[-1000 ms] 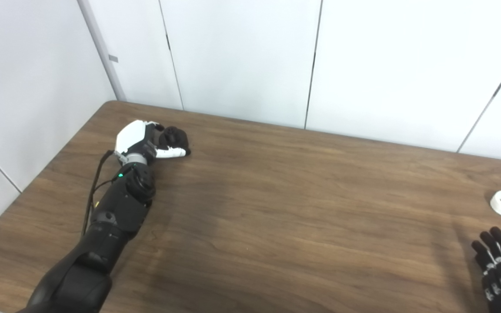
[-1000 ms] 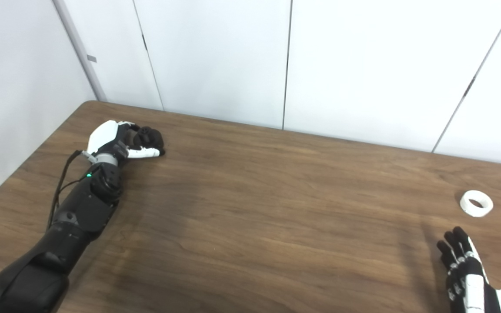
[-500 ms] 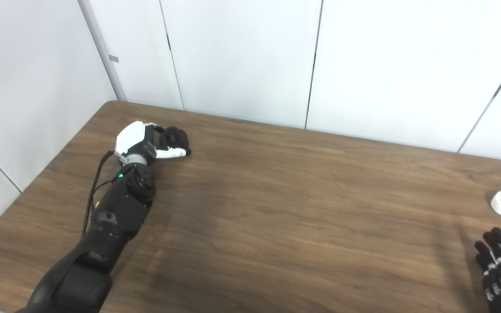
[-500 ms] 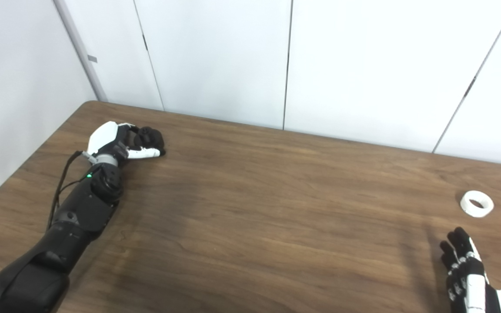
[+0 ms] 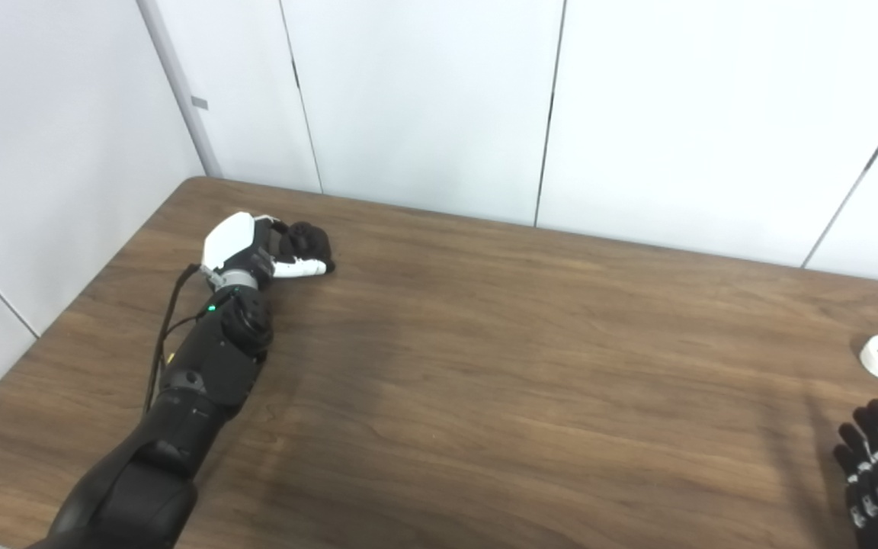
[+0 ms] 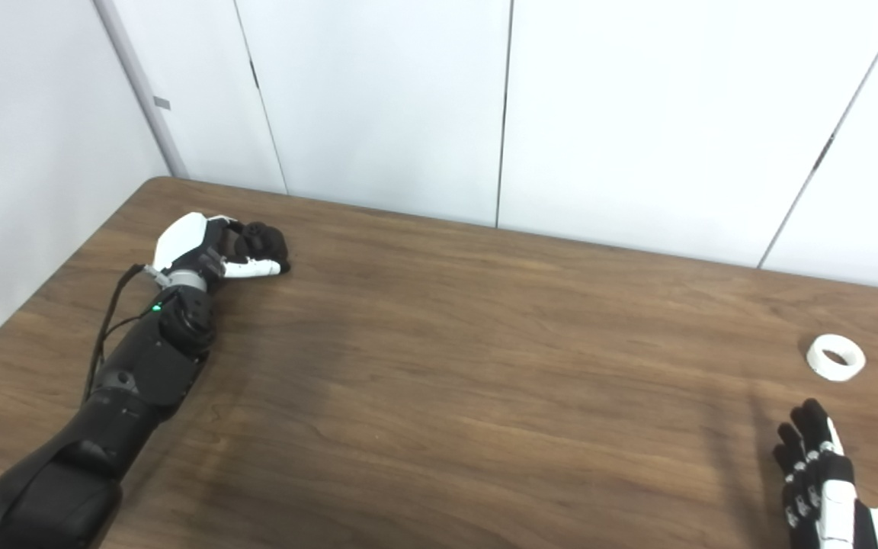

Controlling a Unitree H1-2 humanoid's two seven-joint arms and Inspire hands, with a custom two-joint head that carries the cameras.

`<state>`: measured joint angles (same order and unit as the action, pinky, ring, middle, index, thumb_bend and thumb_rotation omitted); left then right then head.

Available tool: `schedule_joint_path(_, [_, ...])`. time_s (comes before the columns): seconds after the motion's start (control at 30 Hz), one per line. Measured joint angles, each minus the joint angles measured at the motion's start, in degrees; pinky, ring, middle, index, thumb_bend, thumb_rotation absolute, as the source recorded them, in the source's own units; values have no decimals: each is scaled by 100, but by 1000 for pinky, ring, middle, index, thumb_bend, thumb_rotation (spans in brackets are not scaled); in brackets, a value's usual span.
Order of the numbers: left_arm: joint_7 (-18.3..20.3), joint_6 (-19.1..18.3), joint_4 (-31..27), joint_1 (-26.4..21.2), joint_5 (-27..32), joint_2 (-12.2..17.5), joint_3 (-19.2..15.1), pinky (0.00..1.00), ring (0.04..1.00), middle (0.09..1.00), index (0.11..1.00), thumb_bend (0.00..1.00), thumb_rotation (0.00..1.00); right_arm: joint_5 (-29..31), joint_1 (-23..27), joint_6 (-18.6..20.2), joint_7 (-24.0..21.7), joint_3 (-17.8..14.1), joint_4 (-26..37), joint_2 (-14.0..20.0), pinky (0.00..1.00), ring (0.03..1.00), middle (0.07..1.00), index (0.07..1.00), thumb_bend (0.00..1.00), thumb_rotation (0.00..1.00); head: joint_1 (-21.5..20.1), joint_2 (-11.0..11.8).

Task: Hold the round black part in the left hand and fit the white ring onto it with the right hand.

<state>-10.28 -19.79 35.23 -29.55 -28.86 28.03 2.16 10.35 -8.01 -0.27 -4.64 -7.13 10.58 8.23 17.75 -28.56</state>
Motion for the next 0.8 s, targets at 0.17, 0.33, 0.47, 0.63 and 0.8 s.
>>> schedule_joint_path(0.17, [-12, 13, 2, -36, 0, 0, 19, 1000, 964, 880, 655, 909, 257, -41, -3, 26, 5, 2, 26, -2, 1000, 968, 972, 971, 448, 1000, 9, -9])
schedule_joint_path(0.33, [-61, 113, 12, -43, 139, -5, -44, 1000, 928, 815, 494, 544, 66, -33, -3, 27, 1, -1, 30, -2, 1000, 961, 967, 967, 441, 1000, 26, 0])
schedule_joint_path(0.47, [-181, 270, 25, -28, 221, -20, -94, 1000, 906, 778, 483, 522, 46, 11, -5, 45, -2, -5, 40, -2, 1000, 970, 974, 977, 452, 1000, 35, -9])
schedule_joint_path(0.63, [-306, 370, 31, -5, 229, -27, -103, 1000, 897, 768, 483, 521, 44, 50, -6, 46, -26, -7, 40, 7, 1000, 977, 981, 985, 451, 1000, 53, -18])
schedule_joint_path(0.8, [-340, 391, 24, 75, 212, -27, -38, 1000, 894, 763, 483, 521, 44, 67, -6, 46, -35, -9, 40, 11, 1000, 985, 991, 994, 458, 1000, 62, -26])
